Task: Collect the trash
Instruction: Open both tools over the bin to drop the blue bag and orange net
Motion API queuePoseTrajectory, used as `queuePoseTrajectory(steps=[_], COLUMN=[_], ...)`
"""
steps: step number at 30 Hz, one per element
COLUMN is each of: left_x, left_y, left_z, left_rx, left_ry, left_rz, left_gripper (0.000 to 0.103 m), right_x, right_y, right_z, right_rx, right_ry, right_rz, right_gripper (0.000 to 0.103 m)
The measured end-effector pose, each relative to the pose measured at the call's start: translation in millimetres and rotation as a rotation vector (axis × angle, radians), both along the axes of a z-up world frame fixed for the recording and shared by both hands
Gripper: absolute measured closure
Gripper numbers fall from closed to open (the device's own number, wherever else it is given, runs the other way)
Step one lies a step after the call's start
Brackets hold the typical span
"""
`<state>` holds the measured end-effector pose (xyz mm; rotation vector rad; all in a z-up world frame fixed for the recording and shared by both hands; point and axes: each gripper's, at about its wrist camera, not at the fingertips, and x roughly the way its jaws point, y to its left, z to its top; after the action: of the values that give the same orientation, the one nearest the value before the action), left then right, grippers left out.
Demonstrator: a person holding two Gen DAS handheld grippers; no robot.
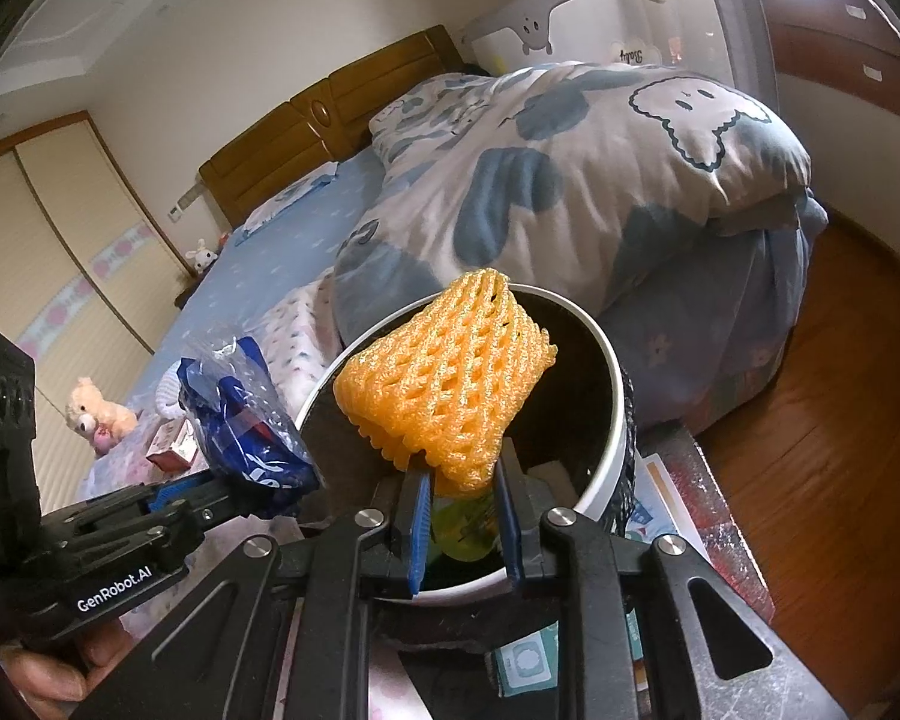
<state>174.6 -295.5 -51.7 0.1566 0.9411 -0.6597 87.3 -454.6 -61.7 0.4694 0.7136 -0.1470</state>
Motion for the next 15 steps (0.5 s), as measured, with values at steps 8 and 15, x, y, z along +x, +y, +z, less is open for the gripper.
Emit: queuePoseTrajectory(steps=[8,15], left_x=[2.5,5.7], left_y=[-5.6,-9.8], left_z=[-4.2,-6.3], left_rx=[0.01,0.013], left_ry=[0.008,0.025], left_rz=[-0.009,-0.015], left_gripper=[0.083,0.078], right_x=[3.6,7.8], right_y=[-5.1,-12.3], right_z=[-1.0,-3.7], right_rx=[0.002,0.007], right_ry=[0.008,0.02], right_rz=[-0.002,-0.007], right_gripper=[0.081,0.08])
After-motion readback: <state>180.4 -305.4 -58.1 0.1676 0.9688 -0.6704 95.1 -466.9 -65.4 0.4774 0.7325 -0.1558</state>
